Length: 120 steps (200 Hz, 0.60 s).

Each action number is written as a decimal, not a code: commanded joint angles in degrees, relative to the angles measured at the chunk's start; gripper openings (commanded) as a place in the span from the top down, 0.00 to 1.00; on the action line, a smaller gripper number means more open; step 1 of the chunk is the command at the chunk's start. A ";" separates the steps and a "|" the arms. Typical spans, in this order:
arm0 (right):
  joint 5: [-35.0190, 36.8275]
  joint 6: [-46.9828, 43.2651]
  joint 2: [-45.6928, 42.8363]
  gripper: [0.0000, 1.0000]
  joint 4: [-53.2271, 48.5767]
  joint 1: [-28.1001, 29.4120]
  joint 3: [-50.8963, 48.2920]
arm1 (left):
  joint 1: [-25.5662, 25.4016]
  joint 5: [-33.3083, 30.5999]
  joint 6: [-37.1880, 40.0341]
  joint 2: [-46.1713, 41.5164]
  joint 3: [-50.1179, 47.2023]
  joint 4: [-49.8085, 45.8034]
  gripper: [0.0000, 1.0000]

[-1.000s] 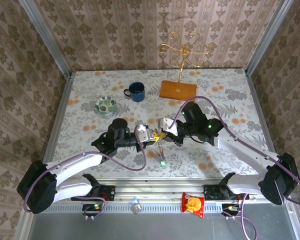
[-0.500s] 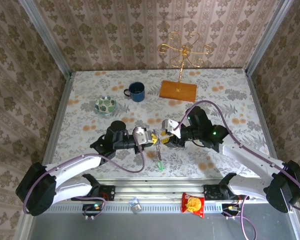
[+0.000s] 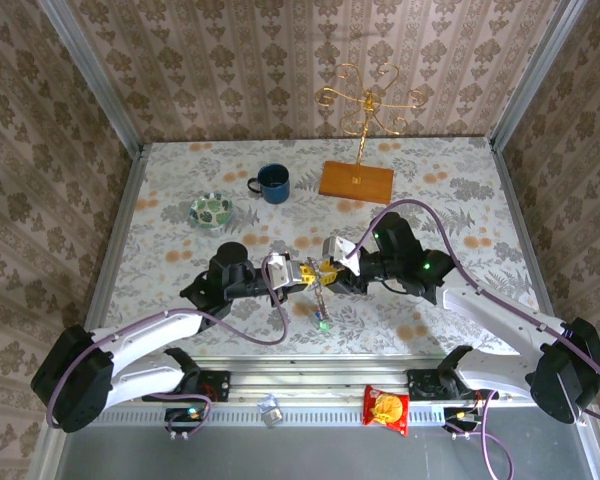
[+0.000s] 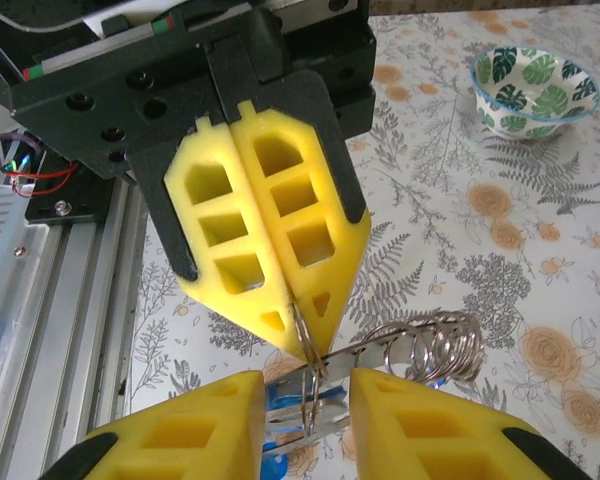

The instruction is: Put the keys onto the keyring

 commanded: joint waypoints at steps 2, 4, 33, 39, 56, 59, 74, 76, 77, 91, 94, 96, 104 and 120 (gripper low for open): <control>-0.24 0.37 -0.65 0.77 -1.82 -0.26 -0.58 | 0.41 1.58 -1.45 -0.65 -0.51 3.97 1.00; -0.22 0.31 -0.63 0.78 -1.86 -0.26 -0.58 | 0.45 1.58 -1.47 -0.65 -0.51 3.96 1.00; 0.98 -0.65 -1.19 0.95 -3.13 -0.39 -0.31 | 0.50 1.44 -1.61 -1.26 -0.90 4.12 1.00; 1.33 -0.91 -1.15 0.98 -3.36 -0.35 -0.38 | 0.43 1.41 -1.81 -1.41 -1.02 4.23 1.00; 2.13 -1.25 -0.66 1.00 -3.54 -0.43 -0.89 | 0.43 1.74 -2.34 -1.77 -1.43 4.68 1.00; 2.15 -1.21 -0.46 1.00 -3.41 -0.43 -1.07 | 0.44 1.83 -2.43 -1.83 -1.51 4.86 1.00; 1.34 -0.51 1.03 1.00 -2.14 -0.47 -1.92 | 0.53 2.36 -3.10 -1.88 -1.83 6.25 1.00; 1.05 -0.46 1.26 1.00 -2.03 -0.40 -1.95 | 0.57 2.42 -3.20 -1.88 -1.83 6.46 1.00; 0.90 -0.36 1.37 1.00 -1.91 -0.37 -1.96 | 0.54 2.44 -3.26 -1.88 -1.83 6.57 1.00; -0.63 1.16 2.19 1.00 -1.03 -0.36 -1.66 | 0.54 3.07 -4.05 -1.63 -1.91 7.76 1.00; -0.80 1.44 2.03 1.00 -0.69 -0.35 -1.68 | 0.52 3.14 -4.14 -1.54 -1.91 7.90 1.00; -0.89 1.66 1.95 1.00 -0.46 -0.35 -1.69 | 0.54 3.23 -4.25 -1.46 -1.91 7.97 1.00; -1.18 2.14 0.73 1.00 0.91 -0.35 -2.21 | 0.57 3.43 -4.37 -1.35 -1.98 8.00 1.00; -0.92 2.64 -2.20 0.85 4.79 -0.43 -4.17 | 0.57 3.35 -4.84 -1.35 -2.56 8.83 1.00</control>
